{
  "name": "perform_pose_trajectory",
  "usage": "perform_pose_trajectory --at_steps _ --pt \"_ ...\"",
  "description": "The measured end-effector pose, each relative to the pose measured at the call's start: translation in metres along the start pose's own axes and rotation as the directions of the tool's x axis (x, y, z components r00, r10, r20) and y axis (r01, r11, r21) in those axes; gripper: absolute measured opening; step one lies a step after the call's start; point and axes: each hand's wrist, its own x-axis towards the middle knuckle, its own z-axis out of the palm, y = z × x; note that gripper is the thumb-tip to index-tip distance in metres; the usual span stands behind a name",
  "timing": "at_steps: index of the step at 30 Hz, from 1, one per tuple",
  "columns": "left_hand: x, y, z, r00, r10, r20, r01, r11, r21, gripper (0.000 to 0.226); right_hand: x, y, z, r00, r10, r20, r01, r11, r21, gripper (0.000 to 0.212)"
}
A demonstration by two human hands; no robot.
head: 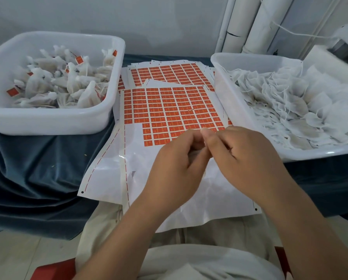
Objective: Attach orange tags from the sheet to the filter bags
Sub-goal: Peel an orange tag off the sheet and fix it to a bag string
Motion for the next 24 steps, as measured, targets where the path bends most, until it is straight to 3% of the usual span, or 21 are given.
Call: perform_pose_trajectory --at_steps 6,9,11,14,16,18,20,22,24 --pt "-0.003 0.001 0.005 1.0 -0.014 -0.003 0.014 0.999 0.049 0.003 0.004 0.006 0.009 0.99 -0.021 -0.143 0.04 0.991 0.128 0.052" --pt "-0.002 0.001 0.001 1.0 0.003 -0.015 -0.004 0.999 -0.035 0.003 0.007 0.011 0.011 0.986 -0.008 -0.168 0.043 0.978 0.206 0.047" --pt "-0.001 0.001 0.0 1.0 0.015 0.016 -0.013 0.993 -0.119 0.004 0.006 0.012 0.014 0.989 0.074 -0.125 -0.022 0.929 0.37 0.042" --pt "-0.003 -0.001 0.004 0.998 0.013 0.055 -0.003 0.983 -0.181 0.008 0.006 0.01 0.022 0.971 0.238 -0.014 -0.165 0.712 0.683 0.032" --pt "-0.003 -0.003 0.005 0.995 0.017 0.097 -0.002 0.988 -0.155 0.01 0.007 0.013 0.027 0.935 0.329 0.133 -0.273 0.428 0.861 0.022" --pt "0.0 -0.008 -0.002 0.995 0.023 0.099 -0.012 0.994 -0.112 0.007 0.012 0.017 0.027 0.905 0.345 0.248 -0.324 0.184 0.928 0.026" --pt "0.006 -0.016 -0.016 0.999 -0.028 0.041 0.029 0.999 -0.024 0.01 0.016 0.021 0.025 0.905 0.339 0.258 -0.291 0.05 0.955 0.037" --pt "0.014 -0.028 -0.03 0.988 -0.153 -0.013 0.153 0.973 0.173 0.013 0.019 0.031 0.022 0.907 0.348 0.239 -0.283 0.08 0.956 0.042" --pt "0.017 -0.04 -0.034 0.971 -0.238 -0.017 0.224 0.886 0.406 0.009 0.019 0.039 0.022 0.904 0.347 0.249 -0.363 0.316 0.876 0.036"
